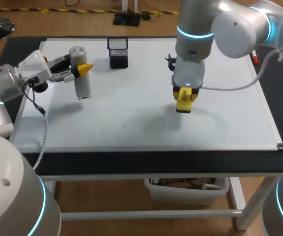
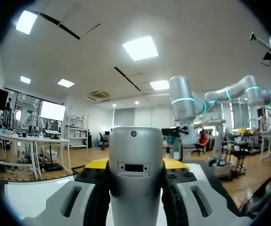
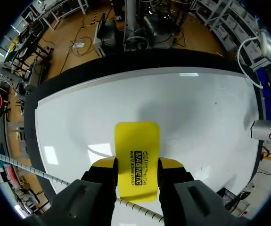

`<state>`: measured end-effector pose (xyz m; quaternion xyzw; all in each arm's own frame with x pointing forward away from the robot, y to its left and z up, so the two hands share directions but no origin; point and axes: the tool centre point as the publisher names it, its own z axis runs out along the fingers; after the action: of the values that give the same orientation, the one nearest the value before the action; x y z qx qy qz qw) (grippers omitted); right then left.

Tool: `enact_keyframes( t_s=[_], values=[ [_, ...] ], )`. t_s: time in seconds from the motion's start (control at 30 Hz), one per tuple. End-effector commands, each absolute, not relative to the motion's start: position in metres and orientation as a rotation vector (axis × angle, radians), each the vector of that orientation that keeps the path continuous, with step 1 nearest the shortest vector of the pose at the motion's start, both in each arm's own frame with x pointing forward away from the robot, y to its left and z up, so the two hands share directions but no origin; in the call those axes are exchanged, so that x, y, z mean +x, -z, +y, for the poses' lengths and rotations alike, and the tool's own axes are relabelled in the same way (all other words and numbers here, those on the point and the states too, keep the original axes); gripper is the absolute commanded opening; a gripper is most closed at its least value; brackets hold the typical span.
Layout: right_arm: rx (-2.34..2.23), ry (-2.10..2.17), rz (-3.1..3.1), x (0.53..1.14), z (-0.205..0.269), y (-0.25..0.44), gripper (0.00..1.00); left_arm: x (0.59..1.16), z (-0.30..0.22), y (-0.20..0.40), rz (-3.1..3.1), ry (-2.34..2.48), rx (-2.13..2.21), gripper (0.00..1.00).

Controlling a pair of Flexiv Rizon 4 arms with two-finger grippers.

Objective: Pick up the inspection probe, press it on each red-marked spot on the whiteboard one by one, put down the probe, pick up the eraser, and wipe off all the red marks.

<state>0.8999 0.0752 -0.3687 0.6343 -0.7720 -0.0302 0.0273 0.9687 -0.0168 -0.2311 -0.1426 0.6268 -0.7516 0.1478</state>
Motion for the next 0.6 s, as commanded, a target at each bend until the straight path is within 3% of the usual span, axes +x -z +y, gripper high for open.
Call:
enact_keyframes(
  t_s=[0.03,0.33,0.6],
  values=[
    [1.964,0.088,-2.384,0.899,0.073,0.368,0.00,0.969,-0.017,0.230,1.802,2.163,-0.409,0.00],
    [1.972,0.056,-2.365,0.906,0.076,0.371,0.00,0.969,-0.017,0.230,1.802,2.163,-0.409,0.00],
    [2.006,-0.047,-2.349,0.957,0.068,0.375,0.00,0.969,-0.017,0.230,1.802,2.163,-0.409,0.00]
  ],
)
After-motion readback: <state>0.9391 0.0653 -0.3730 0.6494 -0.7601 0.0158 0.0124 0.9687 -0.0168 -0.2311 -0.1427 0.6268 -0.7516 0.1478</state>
